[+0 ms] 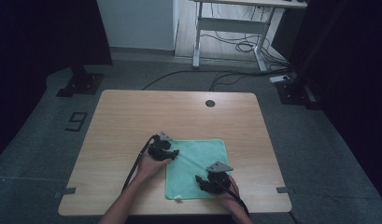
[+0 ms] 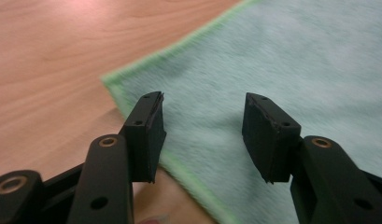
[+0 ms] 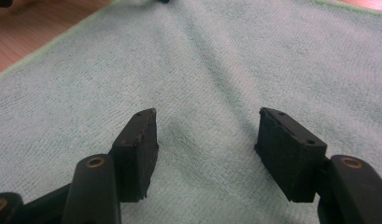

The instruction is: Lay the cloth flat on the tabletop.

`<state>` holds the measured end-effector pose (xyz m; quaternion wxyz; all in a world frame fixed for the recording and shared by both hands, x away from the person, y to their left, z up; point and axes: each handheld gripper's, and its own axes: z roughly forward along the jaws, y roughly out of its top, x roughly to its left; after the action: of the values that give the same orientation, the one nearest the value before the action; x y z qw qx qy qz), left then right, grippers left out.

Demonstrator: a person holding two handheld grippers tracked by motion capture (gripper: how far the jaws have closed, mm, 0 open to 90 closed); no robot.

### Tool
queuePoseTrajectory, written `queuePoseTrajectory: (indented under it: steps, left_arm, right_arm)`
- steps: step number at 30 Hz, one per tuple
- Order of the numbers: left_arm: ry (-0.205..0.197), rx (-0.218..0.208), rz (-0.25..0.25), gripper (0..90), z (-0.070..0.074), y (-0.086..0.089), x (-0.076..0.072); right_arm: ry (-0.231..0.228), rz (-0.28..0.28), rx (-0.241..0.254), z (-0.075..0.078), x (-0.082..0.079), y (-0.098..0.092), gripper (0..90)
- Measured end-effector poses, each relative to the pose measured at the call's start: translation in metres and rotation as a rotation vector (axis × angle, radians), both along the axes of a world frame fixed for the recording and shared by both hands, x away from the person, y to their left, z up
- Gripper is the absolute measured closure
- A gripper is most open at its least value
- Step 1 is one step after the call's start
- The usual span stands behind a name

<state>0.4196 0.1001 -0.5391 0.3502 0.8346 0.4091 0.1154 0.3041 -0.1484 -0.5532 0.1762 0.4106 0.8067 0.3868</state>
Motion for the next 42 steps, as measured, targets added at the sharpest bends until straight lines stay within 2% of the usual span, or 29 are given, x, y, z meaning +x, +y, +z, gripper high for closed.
queuePoseTrajectory:
  steps: [6, 11, 22, 25, 28, 35, 42]
  left_arm:
    - [-0.004, 0.014, 0.001, 47.9, 0.0, -0.004, 0.016]
    - [-0.002, 0.016, 0.0, 47.9, 0.0, -0.007, 0.025]
    - [-0.014, 0.041, -0.008, 46.6, 0.001, -0.004, 0.017]
    - [-0.02, 0.044, 0.006, 46.0, 0.004, 0.0, 0.017]
    - [-0.039, 0.033, 0.015, 46.0, 0.01, 0.006, 0.016]
    - [-0.058, 0.012, 0.04, 45.4, 0.024, 0.016, 0.012]
    - [-0.1, 0.002, 0.035, 44.7, 0.044, 0.022, 0.008]
  right_arm:
    - [0.001, -0.002, 0.003, 0.0, 0.001, -0.001, 38.1]
    - [0.001, -0.039, -0.01, 0.0, 0.008, 0.005, 36.5]
    - [0.001, -0.054, -0.001, 0.0, 0.009, 0.005, 36.3]
    - [0.011, -0.049, 0.007, 0.001, 0.01, 0.004, 33.1]
    - [-0.011, -0.052, 0.012, 0.006, 0.009, 0.003, 31.2]
    - [-0.066, -0.012, 0.077, 0.02, 0.001, 0.01, 31.1]
    - [-0.101, 0.076, 0.112, 0.029, -0.008, 0.026, 32.9]
